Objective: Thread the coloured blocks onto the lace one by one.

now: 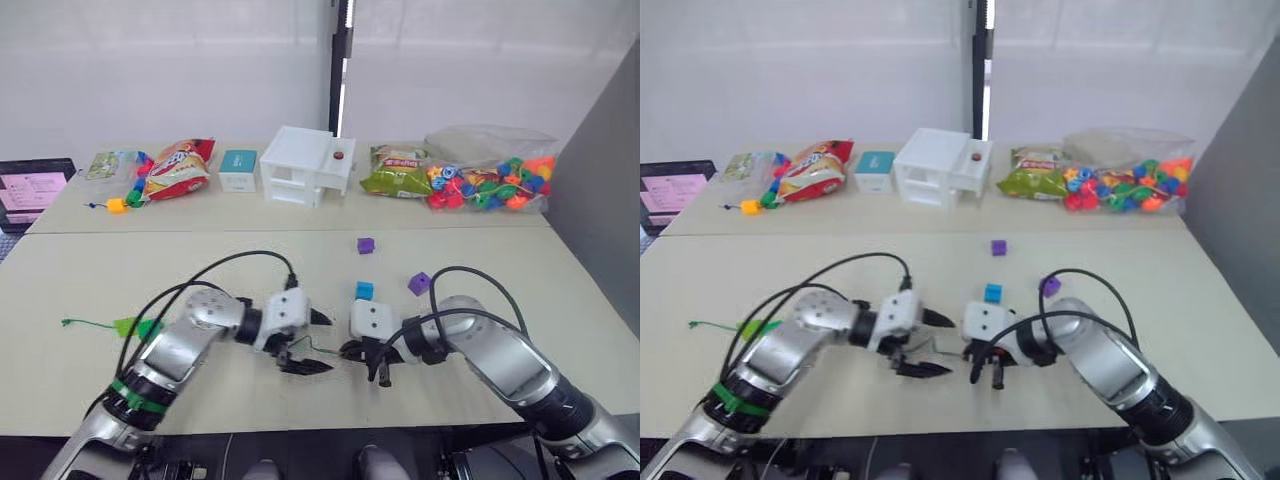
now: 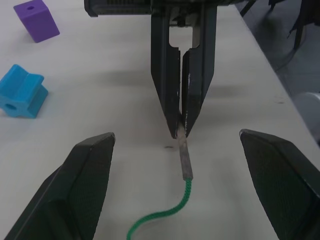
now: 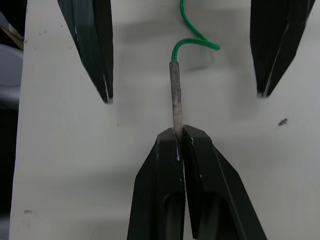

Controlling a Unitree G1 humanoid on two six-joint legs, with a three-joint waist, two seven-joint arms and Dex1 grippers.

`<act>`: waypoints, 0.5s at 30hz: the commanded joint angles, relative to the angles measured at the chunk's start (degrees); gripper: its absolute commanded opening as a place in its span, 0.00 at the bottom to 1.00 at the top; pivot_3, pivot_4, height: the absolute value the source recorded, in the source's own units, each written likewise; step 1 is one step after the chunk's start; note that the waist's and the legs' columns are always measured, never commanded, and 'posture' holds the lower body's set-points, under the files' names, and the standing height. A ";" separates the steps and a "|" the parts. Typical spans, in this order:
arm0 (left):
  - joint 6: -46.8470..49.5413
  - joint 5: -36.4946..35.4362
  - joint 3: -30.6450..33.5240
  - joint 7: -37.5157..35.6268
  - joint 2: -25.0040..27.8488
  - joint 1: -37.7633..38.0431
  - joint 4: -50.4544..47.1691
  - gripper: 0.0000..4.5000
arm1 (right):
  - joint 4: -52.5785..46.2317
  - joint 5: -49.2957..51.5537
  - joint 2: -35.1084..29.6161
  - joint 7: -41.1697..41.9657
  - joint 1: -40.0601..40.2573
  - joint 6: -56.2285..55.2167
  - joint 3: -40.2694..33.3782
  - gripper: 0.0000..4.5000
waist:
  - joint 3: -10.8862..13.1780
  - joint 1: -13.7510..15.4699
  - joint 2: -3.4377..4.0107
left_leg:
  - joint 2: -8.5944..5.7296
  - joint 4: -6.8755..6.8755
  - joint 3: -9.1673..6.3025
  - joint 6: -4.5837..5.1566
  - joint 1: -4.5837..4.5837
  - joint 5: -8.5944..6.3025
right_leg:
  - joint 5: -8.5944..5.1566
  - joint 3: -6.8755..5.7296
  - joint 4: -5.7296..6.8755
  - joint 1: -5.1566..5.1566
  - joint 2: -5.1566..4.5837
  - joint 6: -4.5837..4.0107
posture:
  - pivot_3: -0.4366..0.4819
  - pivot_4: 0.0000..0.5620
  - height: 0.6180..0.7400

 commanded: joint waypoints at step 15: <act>-0.77 1.29 -0.42 -2.73 -2.60 -3.14 2.51 0.01 | -2.74 0.22 -1.26 -1.42 -0.01 2.44 -0.85 0.00 | 0.00 0.18 0.00 | -0.02 0.01 -0.02 0.01 -0.04 0.00 | 0.00 -0.01 -0.01 0.01 -0.04 0.01 | 0.48 0.27 1.00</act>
